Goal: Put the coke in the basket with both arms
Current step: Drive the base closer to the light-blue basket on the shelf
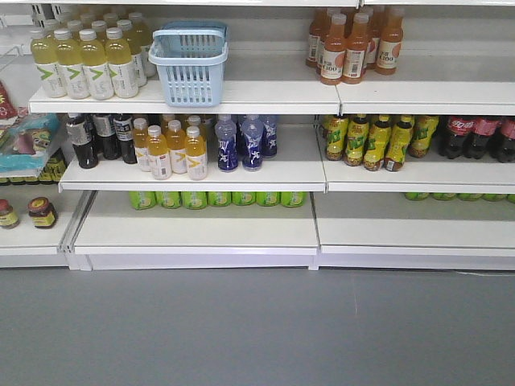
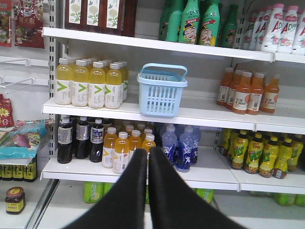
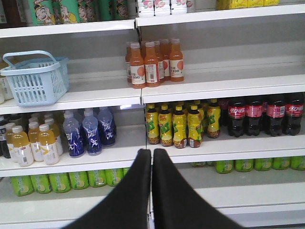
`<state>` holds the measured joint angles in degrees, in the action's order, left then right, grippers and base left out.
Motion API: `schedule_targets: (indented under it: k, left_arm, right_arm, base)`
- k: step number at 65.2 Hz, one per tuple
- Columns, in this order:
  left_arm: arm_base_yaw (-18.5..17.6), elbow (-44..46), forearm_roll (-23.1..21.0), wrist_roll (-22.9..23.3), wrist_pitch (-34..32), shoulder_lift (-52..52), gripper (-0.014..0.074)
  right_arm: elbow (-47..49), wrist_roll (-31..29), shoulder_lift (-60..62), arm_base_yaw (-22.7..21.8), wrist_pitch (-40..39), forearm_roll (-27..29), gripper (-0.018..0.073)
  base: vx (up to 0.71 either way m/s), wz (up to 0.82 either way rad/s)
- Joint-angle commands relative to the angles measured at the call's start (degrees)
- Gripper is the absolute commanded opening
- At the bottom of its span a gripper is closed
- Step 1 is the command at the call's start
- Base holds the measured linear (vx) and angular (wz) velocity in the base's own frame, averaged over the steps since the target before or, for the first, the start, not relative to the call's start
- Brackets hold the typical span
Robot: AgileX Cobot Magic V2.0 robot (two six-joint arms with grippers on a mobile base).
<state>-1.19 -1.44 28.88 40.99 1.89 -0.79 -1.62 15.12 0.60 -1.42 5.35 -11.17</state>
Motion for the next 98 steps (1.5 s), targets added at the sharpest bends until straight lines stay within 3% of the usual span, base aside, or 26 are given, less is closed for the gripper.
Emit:
schedule_targets:
  k: [1,98]
  left_arm:
    - [-0.08,-0.44,-0.49,0.41,-3.85,-0.74,-0.0006]
    - [-0.08,-0.44,-0.49,0.41,-3.85,-0.74,-0.0006]
  right_arm:
    - [-0.62,-0.40,0.98,-0.10,-4.12,-0.71,-0.0005]
    - [-0.62,-0.40,0.98,-0.10,-4.12,-0.71,-0.0005]
  base:
    - [0.21,-0.01]
    - [0.18,0.00]
